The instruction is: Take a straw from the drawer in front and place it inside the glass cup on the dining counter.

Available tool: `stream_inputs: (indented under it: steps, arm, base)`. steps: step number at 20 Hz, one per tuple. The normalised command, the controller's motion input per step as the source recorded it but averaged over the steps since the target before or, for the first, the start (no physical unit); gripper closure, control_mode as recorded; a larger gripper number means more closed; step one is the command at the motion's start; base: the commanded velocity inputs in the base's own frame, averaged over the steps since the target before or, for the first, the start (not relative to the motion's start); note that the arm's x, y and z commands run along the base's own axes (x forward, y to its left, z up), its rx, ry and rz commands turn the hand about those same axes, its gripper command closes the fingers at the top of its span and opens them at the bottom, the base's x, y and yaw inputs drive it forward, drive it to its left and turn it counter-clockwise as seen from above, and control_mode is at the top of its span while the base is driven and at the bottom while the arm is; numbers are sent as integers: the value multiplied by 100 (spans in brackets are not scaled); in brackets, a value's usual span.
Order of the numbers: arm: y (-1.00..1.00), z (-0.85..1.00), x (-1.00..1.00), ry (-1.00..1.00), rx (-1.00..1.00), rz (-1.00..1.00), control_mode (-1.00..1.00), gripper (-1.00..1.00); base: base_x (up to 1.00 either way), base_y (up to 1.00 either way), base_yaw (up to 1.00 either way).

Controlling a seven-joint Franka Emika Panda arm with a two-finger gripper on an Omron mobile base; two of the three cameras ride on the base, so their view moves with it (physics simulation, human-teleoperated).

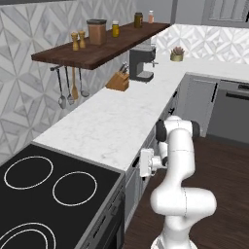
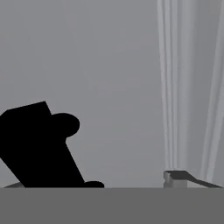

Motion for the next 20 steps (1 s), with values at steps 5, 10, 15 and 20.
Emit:
stream_inputs:
  steps: [5,10,15,20]
  arm:
    - [19,-4,2,-1,0,1,-100,100]
    - [4,0,-14,-3,-1,0,-100,100]
    - [-32,0,-50,-11,2,0,-100,100]
    - [-61,0,-64,-3,4,0,-100,100]
  base:
    - [0,0,0]
    - [0,0,0]
    - [0,0,0]
    - [0,0,0]
